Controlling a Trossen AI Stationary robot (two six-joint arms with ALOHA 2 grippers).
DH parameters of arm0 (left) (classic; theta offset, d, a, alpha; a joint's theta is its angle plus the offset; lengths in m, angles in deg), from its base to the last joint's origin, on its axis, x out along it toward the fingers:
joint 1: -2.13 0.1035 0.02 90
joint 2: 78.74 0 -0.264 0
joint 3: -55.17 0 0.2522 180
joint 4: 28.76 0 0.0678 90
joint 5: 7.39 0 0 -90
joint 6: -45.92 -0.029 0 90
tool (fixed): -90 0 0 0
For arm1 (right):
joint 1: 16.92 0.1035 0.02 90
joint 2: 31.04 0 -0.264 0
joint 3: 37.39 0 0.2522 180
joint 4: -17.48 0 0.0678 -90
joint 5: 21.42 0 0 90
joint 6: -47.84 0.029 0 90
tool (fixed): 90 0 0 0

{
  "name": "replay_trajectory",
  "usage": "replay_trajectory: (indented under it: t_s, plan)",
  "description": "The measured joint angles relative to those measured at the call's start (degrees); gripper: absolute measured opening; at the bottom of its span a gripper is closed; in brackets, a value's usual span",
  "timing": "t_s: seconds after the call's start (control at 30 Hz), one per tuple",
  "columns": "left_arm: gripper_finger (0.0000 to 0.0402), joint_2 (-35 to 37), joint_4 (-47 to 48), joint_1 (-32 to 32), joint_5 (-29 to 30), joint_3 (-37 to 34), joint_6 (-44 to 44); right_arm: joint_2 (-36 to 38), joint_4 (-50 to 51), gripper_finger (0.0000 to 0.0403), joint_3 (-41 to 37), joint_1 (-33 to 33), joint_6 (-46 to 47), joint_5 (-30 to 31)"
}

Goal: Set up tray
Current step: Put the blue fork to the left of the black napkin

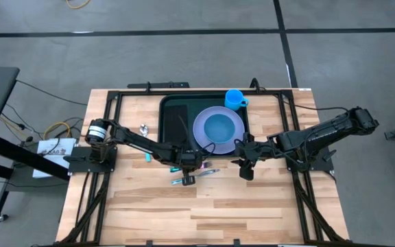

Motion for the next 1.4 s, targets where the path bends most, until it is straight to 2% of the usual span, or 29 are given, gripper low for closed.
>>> replay_trajectory:
  t_s: [0.2,0.4,0.6,0.9,1.07,1.3,1.4]
  plan:
    - [0.0002,3.3,0.8,-1.0,2.6,-0.1,3.0,0.0,0.1,0.0134,0.0,0.0,0.0,0.0]
    - [0.0002,7.0,2.6,-2.1,2.7,-0.1,6.6,0.0,0.1,0.0133,0.0,0.0,0.0,0.0]
    - [0.0001,11.0,7.6,-2.3,3.6,0.0,12.2,0.0,0.1,0.0134,0.0,0.0,0.0,0.0]
    - [0.0001,19.3,19.3,-0.8,15.1,0.0,22.5,0.0,0.1,0.0134,0.0,0.0,0.0,0.0]
    - [0.0001,24.2,23.1,4.2,16.1,0.1,27.3,0.0,-0.1,0.0133,0.0,0.0,0.0,0.0]
    - [0.0005,25.9,28.3,16.2,7.9,0.1,30.1,0.0,0.1,0.0134,0.0,0.0,0.0,-0.2]
    - [0.0005,25.9,28.8,21.7,6.6,0.1,30.3,0.0,0.1,0.0134,0.0,-0.1,-0.2,-0.2]
